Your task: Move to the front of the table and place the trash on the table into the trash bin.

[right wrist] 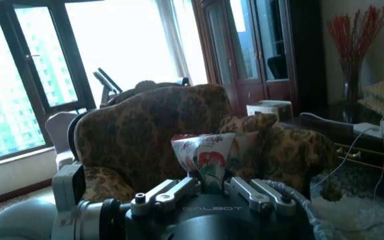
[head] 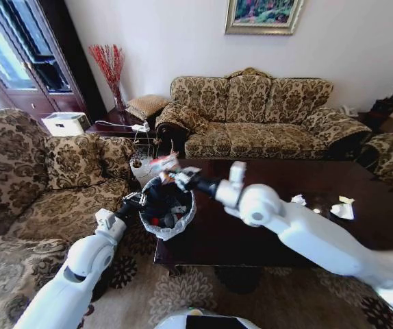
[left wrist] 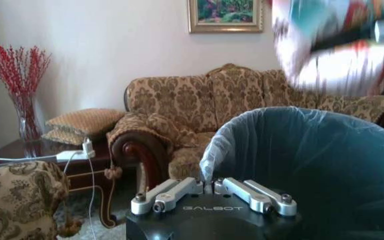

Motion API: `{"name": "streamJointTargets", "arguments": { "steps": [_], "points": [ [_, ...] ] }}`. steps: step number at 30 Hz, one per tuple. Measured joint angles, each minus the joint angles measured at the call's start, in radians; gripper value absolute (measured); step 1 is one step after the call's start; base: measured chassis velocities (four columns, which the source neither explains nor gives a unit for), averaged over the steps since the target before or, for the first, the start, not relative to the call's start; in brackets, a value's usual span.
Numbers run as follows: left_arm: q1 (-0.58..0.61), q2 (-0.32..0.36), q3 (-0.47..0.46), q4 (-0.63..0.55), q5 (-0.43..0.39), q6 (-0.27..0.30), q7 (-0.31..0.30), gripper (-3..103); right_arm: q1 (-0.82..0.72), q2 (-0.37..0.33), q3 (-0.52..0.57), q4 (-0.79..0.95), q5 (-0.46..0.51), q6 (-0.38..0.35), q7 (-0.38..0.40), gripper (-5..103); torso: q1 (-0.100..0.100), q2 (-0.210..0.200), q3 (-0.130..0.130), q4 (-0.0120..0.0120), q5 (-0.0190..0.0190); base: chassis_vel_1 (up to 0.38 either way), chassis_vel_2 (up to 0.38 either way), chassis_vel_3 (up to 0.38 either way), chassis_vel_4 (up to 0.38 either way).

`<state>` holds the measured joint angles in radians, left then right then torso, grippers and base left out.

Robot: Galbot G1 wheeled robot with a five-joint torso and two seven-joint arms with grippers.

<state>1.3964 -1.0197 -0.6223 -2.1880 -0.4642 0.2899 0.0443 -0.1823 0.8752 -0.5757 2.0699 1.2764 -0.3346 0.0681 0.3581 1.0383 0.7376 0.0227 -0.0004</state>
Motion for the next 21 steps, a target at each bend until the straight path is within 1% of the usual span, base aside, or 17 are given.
{"name": "streamJointTargets", "arguments": {
  "steps": [1, 3, 4, 6, 9, 11, 12, 14, 15, 16, 17, 19, 21],
  "points": [
    [0.0, 0.0, 0.0, 0.0, 0.0, 0.0, 0.0, 3, 0.0, 0.0, 0.0, 0.0, 0.0, 0.0, 0.0, 5, 0.0, 0.0, 0.0, 0.0, 0.0, 0.0, 0.0, 0.0, 0.0],
    [-0.006, 0.001, -0.002, 0.006, -0.004, 0.0, 0.001, 3, 0.022, 0.029, -0.044, -0.037, -0.024, -0.01, -0.002, 5, 0.0, 0.0, 0.0, -0.0002, 0.0003, 0.0, 0.0, 0.0, 0.0],
    [-0.006, 0.001, -0.002, 0.006, -0.004, 0.0, 0.001, 3, 0.022, 0.029, -0.044, -0.037, -0.024, -0.01, -0.002, 5, 0.0, 0.0, 0.0, -0.0002, 0.0003, 0.0, 0.0, 0.0, 0.0],
    [-0.009, 0.004, -0.003, 0.01, -0.012, -0.001, 0.002, 3, 0.032, 0.061, -0.066, -0.067, -0.035, -0.018, 0.004, 5, 0.0, 0.0, 0.0, -0.0002, 0.0004, 0.0, 0.0, 0.0, 0.0],
    [-0.01, 0.006, -0.005, 0.013, -0.016, -0.001, 0.003, 3, 0.038, 0.076, -0.076, -0.079, -0.04, -0.019, 0.01, 5, 0.0, 0.0, 0.0, -0.0002, 0.0002, 0.0, 0.0, 0.0, 0.0],
    [-0.012, 0.01, -0.006, 0.019, -0.019, -0.001, 0.006, 3, 0.054, 0.098, -0.092, -0.104, -0.047, -0.021, 0.013, 8, 0.0, 0.0, 0.0, -0.0001, 0.0003, 0.0, 0.0, 0.0, 0.0],
    [-0.012, 0.01, -0.006, 0.019, -0.019, -0.001, 0.006, 3, 0.054, 0.098, -0.092, -0.104, -0.047, -0.021, 0.013, 8, 0.0, 0.0, 0.0, -0.0001, 0.0003, 0.0, 0.0, 0.0, 0.0],
    [-0.014, 0.011, -0.007, 0.024, -0.021, -0.002, 0.006, 3, 0.064, 0.11, -0.102, -0.116, -0.053, -0.022, 0.013, 13, 0.0, 0.0, 0.0, -0.0001, 0.0003, 0.0, 0.0, 0.0, 0.0],
    [-0.016, 0.011, -0.008, 0.026, -0.022, -0.002, 0.006, 3, 0.07, 0.117, -0.107, -0.122, -0.056, -0.024, 0.013, 13, 0.0, 0.0, 0.0, -0.0002, 0.0003, 0.0, 0.0, 0.0, 0.0],
    [-0.017, 0.012, -0.01, 0.028, -0.024, -0.003, 0.006, 3, 0.074, 0.123, -0.11, -0.127, -0.06, -0.026, 0.013, 16, 0.0, 0.0, 0.0, -0.0001, 0.0002, 0.0, 0.0, 0.0, 0.0],
    [-0.017, 0.012, -0.01, 0.028, -0.024, -0.003, 0.006, 3, 0.074, 0.123, -0.11, -0.127, -0.06, -0.026, 0.013, 16, 0.0, 0.0, 0.0, -0.0001, 0.0002, 0.0, 0.0, 0.0, 0.0],
    [-0.017, 0.013, -0.014, 0.03, -0.026, -0.003, 0.007, 3, 0.075, 0.129, -0.112, -0.133, -0.068, -0.027, 0.013, 24, 0.0, 0.0, 0.0, -0.0001, 0.0003, 0.0, 0.0, 0.0, 0.0],
    [-0.017, 0.017, -0.019, 0.033, -0.029, -0.004, 0.007, 3, 0.075, 0.13, -0.113, -0.136, -0.079, -0.027, 0.009, 35, 0.0, 0.0, 0.0, -0.0001, 0.0003, 0.0, 0.0, 0.0, 0.0]
  ]
}}
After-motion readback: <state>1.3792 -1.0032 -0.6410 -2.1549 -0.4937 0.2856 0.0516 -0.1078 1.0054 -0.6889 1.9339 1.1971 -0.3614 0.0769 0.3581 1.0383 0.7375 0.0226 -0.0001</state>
